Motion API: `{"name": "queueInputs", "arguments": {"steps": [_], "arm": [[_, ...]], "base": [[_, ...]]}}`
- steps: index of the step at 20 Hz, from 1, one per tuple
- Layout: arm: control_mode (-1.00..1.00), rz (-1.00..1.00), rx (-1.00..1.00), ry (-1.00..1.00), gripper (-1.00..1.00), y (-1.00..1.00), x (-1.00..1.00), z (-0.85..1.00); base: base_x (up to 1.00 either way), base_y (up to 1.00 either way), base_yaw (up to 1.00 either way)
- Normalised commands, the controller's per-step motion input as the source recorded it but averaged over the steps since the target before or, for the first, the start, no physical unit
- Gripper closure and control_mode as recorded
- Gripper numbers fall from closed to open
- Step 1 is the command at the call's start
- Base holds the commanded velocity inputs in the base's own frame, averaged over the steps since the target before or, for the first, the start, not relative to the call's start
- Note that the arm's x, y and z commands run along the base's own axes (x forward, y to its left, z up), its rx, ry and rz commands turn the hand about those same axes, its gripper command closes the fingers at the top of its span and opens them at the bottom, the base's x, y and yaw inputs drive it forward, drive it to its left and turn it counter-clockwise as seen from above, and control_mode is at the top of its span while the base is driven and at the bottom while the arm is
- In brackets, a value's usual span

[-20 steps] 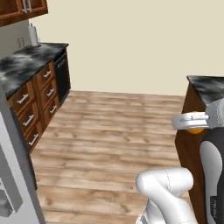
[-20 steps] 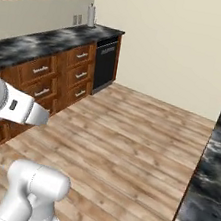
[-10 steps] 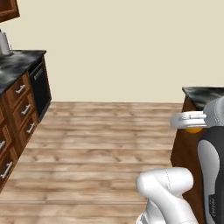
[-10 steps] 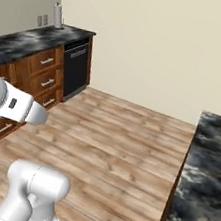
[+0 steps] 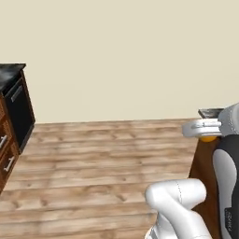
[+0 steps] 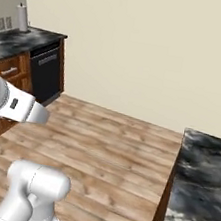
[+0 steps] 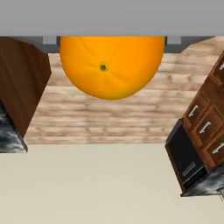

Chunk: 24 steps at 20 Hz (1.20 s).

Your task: Pick up the orange and mango from the fridge and place one fruit on each plate on the dining counter.

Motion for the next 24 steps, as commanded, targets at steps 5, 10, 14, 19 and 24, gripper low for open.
{"name": "queueInputs", "arguments": {"steps": [5,10,14,19,24], "arm": [[1.00,0.00,0.00,0.00,1.00,0.00,0.00,0.00],[1.00,0.00,0.00,0.00,1.00,0.00,0.00,0.00],[1.00,0.00,0.00,0.00,1.00,0.00,0.00,0.00],[1.00,0.00,0.00,0.00,1.00,0.00,0.00,0.00],[1.00,0.00,0.00,0.00,1.00,0.00,0.00,0.00]], "base": [[1.00,0.60,-0.33],[1.00,0.84,-0.48],[1.00,0.82,-0.57],[1.00,0.75,-0.64],[1.00,0.75,-0.64]]}}
